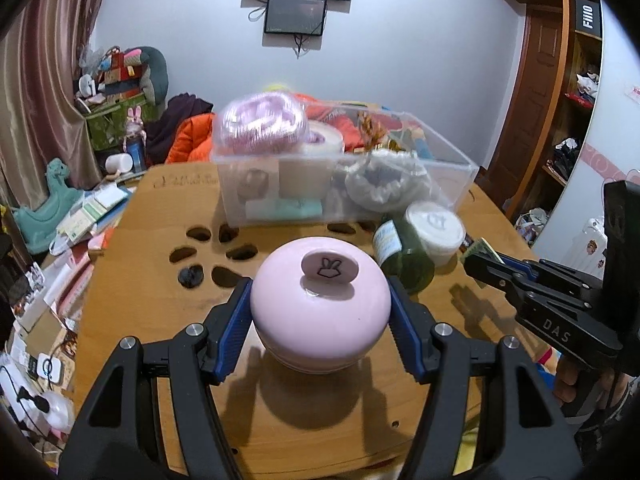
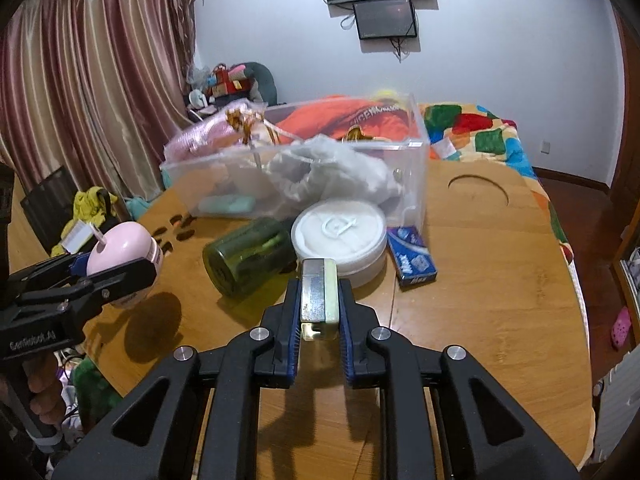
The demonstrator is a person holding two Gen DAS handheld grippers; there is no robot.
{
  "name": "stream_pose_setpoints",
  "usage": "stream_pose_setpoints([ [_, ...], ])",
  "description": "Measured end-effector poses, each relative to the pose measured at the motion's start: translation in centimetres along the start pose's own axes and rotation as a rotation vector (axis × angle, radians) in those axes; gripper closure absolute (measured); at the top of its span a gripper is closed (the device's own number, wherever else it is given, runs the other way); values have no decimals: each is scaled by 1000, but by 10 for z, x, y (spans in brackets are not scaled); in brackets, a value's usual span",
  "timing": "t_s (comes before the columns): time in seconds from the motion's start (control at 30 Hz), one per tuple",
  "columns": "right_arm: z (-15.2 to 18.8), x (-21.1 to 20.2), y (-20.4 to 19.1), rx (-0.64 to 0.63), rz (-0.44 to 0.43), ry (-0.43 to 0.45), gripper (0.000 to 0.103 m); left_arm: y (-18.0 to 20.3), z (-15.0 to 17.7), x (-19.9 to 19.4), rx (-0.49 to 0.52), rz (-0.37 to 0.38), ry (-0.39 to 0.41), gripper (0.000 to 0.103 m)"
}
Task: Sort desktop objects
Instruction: 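Carry the pink container with the left tool while the right tool grips and lifts the beige box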
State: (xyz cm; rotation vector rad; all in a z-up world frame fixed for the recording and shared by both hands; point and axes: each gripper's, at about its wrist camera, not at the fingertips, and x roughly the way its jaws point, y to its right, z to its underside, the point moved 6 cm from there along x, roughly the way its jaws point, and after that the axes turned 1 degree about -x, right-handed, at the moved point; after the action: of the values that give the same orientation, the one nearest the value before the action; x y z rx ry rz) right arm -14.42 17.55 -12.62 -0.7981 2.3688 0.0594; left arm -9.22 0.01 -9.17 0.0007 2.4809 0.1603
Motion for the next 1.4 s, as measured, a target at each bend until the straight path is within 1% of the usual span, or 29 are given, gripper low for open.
stream_pose_setpoints([
  [0.27,-18,-13,10,12,-11,29,88,1,-29,-7,18,-15,44,39],
  [0.5,-42,-20,11,-11,-12,59,88,0,-55,-6,18,-7,73,39],
  [0.83,-72,-7,16,-34,-8,73,88,1,-102,2,32,21,126,39],
  [0.9,-77,-4,17,-36,-9,75,88,2,-110,6,43,17,140,39],
  [1.0,-85,3,20,-37,-16,77,88,2,-119,12,64,-9,165,39],
  [1.2,-98,21,23,-47,-25,74,88,0,-135,35,63,-5,156,39],
  [1.4,-110,42,28,-53,-29,66,88,1,-148,63,63,38,106,39],
])
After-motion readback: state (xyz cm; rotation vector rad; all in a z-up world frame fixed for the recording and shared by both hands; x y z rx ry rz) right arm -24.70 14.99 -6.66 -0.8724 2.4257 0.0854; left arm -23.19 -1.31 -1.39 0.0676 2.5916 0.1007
